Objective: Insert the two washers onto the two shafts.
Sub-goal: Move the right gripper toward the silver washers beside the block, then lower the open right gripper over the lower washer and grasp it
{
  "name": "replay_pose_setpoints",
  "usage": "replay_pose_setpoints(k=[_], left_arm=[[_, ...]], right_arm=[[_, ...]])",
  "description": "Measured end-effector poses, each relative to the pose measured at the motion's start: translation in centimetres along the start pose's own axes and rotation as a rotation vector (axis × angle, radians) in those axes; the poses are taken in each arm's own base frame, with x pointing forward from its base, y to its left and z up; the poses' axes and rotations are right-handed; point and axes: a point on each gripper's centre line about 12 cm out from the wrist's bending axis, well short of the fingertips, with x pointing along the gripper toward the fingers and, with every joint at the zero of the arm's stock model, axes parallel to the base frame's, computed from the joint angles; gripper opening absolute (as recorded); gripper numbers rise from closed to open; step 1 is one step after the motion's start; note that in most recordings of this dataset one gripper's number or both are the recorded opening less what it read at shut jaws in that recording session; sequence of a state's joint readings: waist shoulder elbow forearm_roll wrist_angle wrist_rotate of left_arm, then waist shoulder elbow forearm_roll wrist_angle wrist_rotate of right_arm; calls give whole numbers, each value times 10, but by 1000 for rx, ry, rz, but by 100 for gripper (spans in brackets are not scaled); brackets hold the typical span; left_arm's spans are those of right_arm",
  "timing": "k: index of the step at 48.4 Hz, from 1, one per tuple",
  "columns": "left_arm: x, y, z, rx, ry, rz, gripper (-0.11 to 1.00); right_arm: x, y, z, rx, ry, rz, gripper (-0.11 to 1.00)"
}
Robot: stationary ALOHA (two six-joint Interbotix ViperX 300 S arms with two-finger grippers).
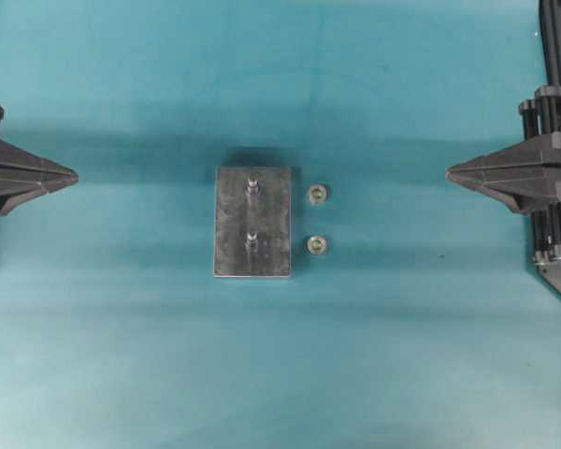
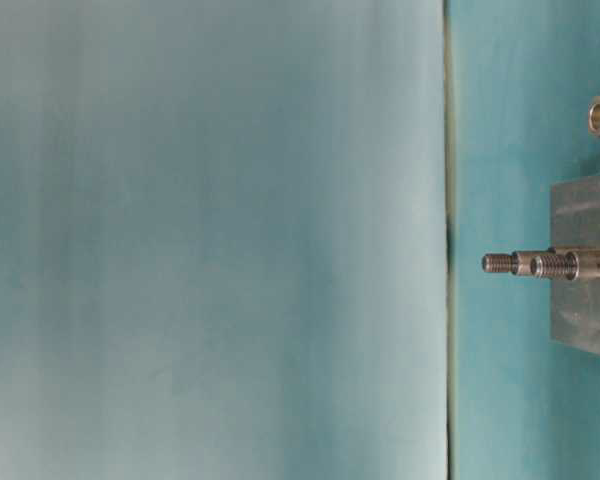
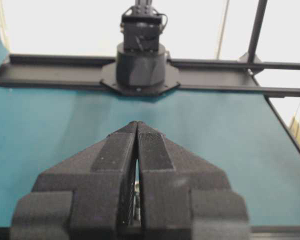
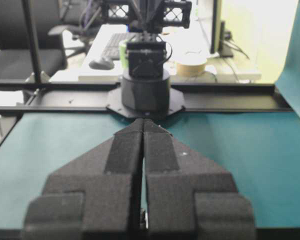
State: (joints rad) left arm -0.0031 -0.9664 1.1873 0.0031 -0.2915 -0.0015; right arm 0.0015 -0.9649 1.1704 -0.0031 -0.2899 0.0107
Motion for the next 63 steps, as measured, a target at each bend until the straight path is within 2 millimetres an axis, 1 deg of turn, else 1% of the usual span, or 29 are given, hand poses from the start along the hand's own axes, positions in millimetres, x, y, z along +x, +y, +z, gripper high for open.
replay_pose_setpoints(k=[3,8,13,22,28,37,54,56,58,61,63], left_arm=[[0,0,-2,-8,12,-1,0],[2,-2,-8,-30,60,-11,0],[3,-3,-14,-33,111,-13,0],[4,-3,-15,-32,201,-11,0],[4,-3,-16,-31,256,-9,0],[3,-3,-19,-32,292,-8,0],[3,-3,-20,-32,298,-8,0],[3,-3,-20,-32,299,-8,0],[4,-3,-19,-34,298,-8,0],[3,-3,-20,-32,299,-8,0],[4,-3,-20,-32,301,-8,0]], right_arm=[[-1,-2,-1,6,0,-13,2],[-6,-16,-3,70,30,-89,2],[-6,-29,-11,116,165,-163,2],[-3,-39,-19,153,442,-214,2],[8,-41,-36,174,611,-215,2],[28,-43,-66,186,765,-210,2],[58,-52,-110,194,877,-226,2],[62,-53,-117,197,892,-229,5],[67,-54,-123,196,904,-230,11],[73,-56,-133,198,924,-233,25],[77,-57,-139,200,938,-235,37]])
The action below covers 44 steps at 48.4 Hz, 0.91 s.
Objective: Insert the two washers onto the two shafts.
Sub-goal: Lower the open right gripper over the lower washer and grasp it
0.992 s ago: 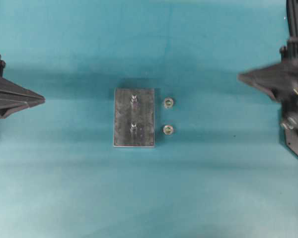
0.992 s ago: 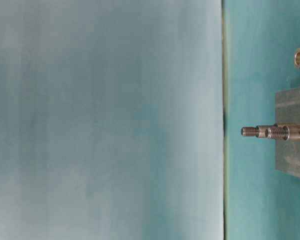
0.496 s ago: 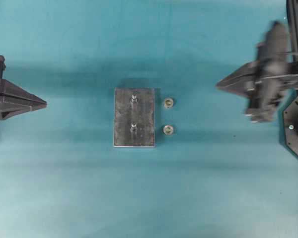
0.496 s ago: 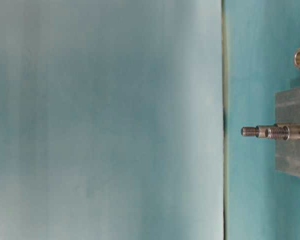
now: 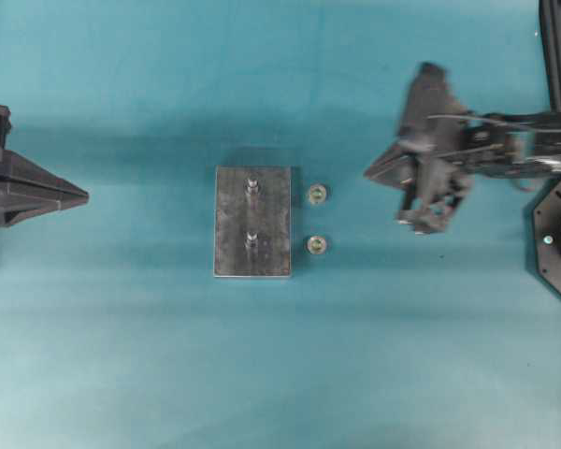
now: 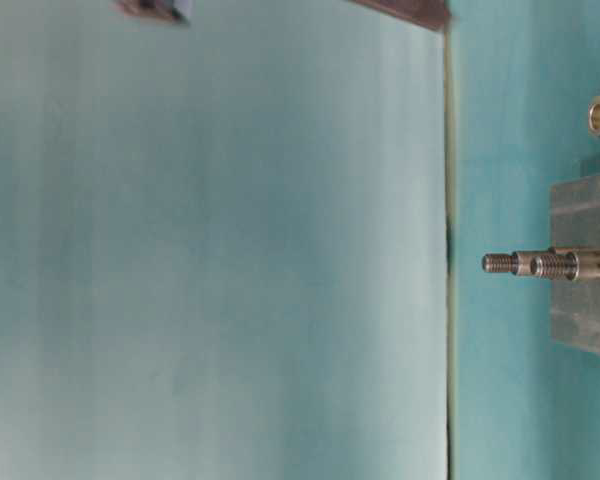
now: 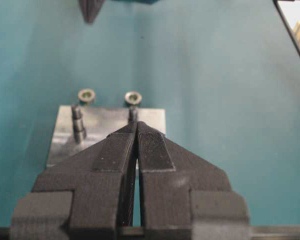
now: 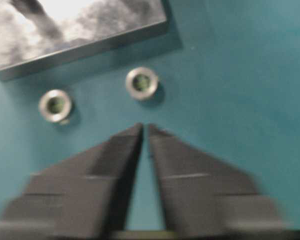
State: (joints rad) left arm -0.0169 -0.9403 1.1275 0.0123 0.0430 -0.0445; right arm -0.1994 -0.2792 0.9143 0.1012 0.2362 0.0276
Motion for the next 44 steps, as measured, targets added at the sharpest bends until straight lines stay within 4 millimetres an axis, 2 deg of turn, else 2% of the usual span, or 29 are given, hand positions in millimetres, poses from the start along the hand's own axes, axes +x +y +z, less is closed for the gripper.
replay_pose_setpoints(k=[5,10,21,35,44], left_arm=[[0,0,-1,0,2,0,0],[-1,0,-1,-2,2,0,0],[-1,0,-2,-2,3,0,0],[-2,0,-8,-2,12,0,0],[-5,0,-9,-3,5,0,0]], right_arm=[[21,0,1,-1,46,-6,69],[41,0,4,-5,85,-11,91],[75,1,11,-23,183,-20,87],[92,2,20,-29,243,-22,87],[101,3,18,-31,266,-22,86]])
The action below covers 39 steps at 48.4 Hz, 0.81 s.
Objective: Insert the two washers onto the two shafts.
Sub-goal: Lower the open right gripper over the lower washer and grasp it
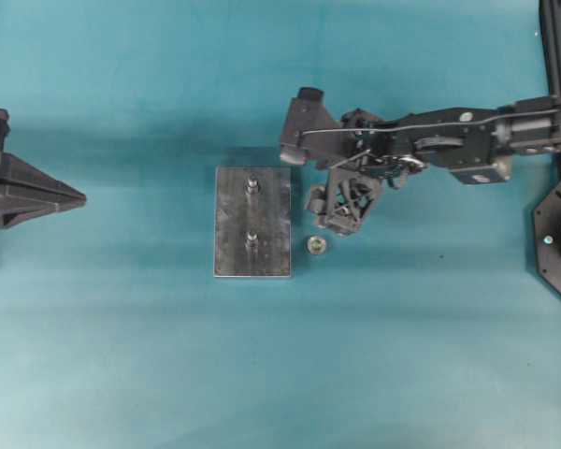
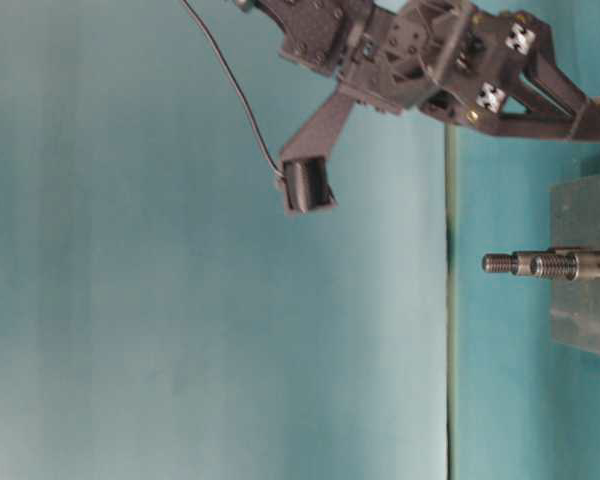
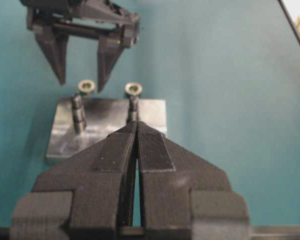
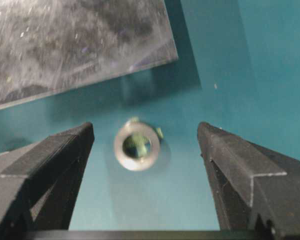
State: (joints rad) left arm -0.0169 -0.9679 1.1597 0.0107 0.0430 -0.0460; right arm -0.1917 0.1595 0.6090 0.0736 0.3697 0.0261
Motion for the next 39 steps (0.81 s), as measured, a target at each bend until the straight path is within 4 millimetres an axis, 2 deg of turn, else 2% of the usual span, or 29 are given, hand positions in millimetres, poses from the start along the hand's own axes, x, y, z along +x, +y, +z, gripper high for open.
replay_pose_setpoints(k=[10,14,18,22,25,39], left_arm=[[-2,0,-2,2,-3,0,0],[-2,0,-2,2,-5,0,0],[-2,0,-2,2,-5,0,0],[-2,0,-3,0,-2,0,0],[-2,0,-4,0,2,0,0],[-2,0,-3,0,-2,0,0]], right_arm=[[5,1,-3,-1,55,0,84],[4,1,-1,-3,68,-1,79],[4,2,0,-5,75,-1,67],[4,2,0,-6,81,-1,45],[4,2,1,-8,82,-1,33],[2,9,1,-24,127,6,32]])
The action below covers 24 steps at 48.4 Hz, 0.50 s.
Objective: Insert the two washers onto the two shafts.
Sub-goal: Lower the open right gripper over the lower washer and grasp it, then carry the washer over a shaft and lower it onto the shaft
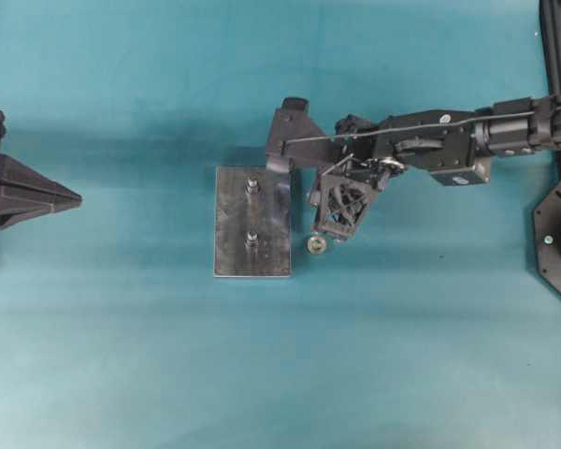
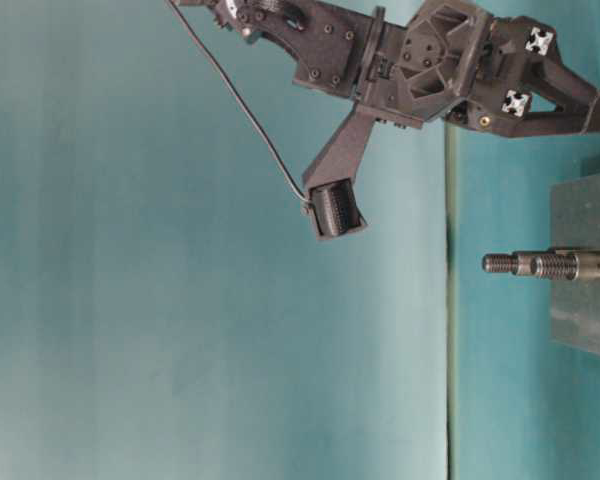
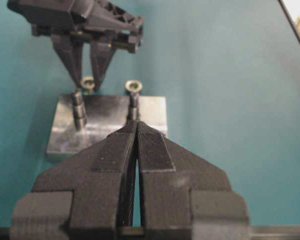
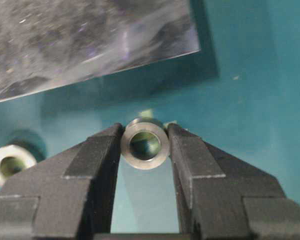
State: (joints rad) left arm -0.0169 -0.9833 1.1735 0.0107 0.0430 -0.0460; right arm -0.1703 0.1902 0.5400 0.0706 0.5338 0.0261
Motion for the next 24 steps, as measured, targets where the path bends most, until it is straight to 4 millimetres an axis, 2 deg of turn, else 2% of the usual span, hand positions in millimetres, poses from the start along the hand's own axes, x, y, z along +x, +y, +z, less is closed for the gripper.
replay_pose_setpoints(k=[9,24], left_arm=[[0,0,-1,2,2,0,0],[-1,0,1,2,-8,0,0]], right_arm=[[-16,4,23,-4,5,7,32],[-61,8,70,-19,48,15,32]])
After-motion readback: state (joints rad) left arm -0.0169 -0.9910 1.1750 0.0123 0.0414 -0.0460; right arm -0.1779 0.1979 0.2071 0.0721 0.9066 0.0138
